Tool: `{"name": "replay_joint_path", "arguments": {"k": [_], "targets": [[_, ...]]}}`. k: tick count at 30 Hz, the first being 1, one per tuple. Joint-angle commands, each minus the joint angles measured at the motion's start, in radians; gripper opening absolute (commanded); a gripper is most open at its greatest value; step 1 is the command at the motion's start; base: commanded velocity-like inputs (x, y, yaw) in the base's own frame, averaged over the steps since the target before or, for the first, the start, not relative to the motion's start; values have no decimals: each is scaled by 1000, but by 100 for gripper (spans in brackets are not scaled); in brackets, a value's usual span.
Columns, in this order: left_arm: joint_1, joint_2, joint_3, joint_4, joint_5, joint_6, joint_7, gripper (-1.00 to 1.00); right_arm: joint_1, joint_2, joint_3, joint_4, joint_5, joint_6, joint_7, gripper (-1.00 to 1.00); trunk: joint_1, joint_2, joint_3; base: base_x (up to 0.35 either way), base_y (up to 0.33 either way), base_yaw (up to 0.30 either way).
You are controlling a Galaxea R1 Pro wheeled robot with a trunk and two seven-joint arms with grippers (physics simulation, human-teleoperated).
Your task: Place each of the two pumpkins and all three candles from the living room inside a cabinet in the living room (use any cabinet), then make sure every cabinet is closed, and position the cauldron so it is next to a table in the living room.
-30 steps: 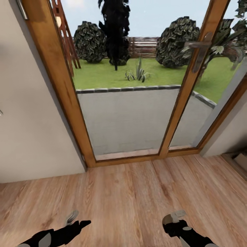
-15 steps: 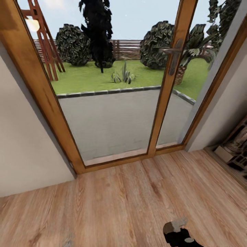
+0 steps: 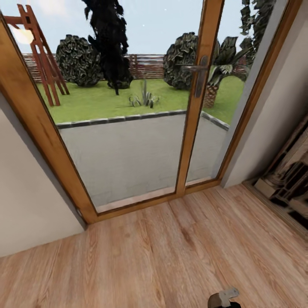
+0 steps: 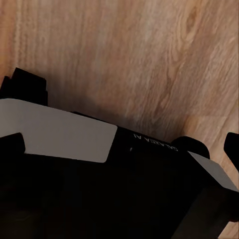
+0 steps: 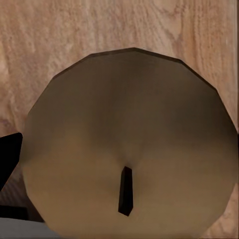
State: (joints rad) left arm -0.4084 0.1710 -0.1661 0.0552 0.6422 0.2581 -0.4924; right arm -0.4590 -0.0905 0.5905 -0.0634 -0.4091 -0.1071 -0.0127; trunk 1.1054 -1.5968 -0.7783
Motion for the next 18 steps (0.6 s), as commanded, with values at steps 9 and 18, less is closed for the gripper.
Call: {"name": "replay_joint_path", "arguments": {"k": [9, 18], "targets": [[2, 0, 2, 0, 1, -1, 58, 100, 3, 0, 0, 2, -2, 0, 0, -100, 0, 0, 13, 0, 0, -174], [3, -19, 3, 1, 1, -104, 145, 100, 3, 0, 0, 1, -1, 0, -1, -100, 0, 0, 27, 0, 0, -174]]}}
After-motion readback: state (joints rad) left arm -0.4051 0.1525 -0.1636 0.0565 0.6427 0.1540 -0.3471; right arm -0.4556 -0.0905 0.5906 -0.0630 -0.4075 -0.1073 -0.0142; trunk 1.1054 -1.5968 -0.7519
